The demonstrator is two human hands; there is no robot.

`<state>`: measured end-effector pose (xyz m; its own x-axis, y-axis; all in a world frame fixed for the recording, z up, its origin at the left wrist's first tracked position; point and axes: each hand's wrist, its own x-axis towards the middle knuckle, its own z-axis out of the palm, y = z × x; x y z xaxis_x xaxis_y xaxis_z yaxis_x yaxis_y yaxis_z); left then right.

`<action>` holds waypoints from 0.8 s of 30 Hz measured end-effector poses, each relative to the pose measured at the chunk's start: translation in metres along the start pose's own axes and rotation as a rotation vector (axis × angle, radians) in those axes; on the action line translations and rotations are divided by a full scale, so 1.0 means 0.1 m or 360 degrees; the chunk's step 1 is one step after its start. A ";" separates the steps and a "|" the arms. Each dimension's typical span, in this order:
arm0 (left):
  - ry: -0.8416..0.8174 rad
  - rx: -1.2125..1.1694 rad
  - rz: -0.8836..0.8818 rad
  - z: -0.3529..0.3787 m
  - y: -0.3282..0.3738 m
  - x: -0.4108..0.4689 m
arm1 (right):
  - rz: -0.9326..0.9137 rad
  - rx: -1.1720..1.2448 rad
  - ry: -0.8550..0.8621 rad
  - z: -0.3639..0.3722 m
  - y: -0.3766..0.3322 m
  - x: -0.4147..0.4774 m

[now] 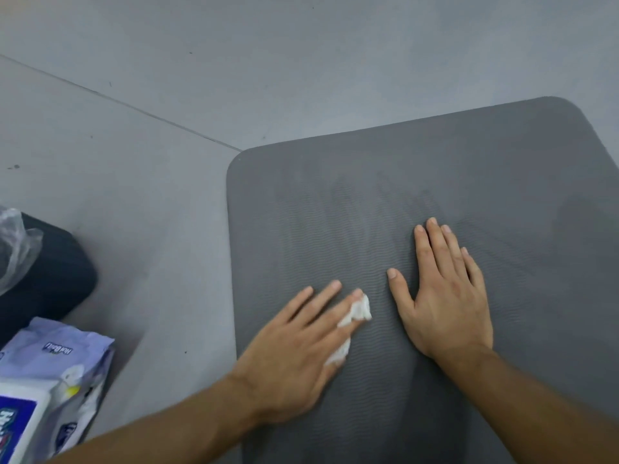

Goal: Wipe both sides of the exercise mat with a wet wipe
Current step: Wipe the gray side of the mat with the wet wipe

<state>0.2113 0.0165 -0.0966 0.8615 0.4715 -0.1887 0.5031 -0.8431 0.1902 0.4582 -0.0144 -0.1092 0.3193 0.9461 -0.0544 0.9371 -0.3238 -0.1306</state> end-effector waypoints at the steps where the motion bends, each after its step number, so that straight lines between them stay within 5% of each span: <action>1: -0.0011 0.0023 0.0031 0.02 0.07 -0.06 | 0.0000 -0.0002 -0.0001 0.00 0.00 0.00; 5: 0.0029 -0.0003 -0.0016 0.05 0.02 -0.12 | 0.0004 -0.0002 0.0009 0.00 0.00 0.00; 12: 0.0215 -0.0150 -0.0593 -0.06 -0.81 0.26 | 0.0000 0.0005 0.0009 0.00 0.00 0.00; 24: 0.0214 -0.0241 -0.0943 -0.34 -1.52 0.84 | -0.0007 0.0010 0.0021 0.01 0.02 -0.01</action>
<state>0.2096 0.1931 -0.1088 0.4294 0.8844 -0.1830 0.8938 -0.3871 0.2264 0.4595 -0.0154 -0.1101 0.3170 0.9476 -0.0405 0.9376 -0.3195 -0.1373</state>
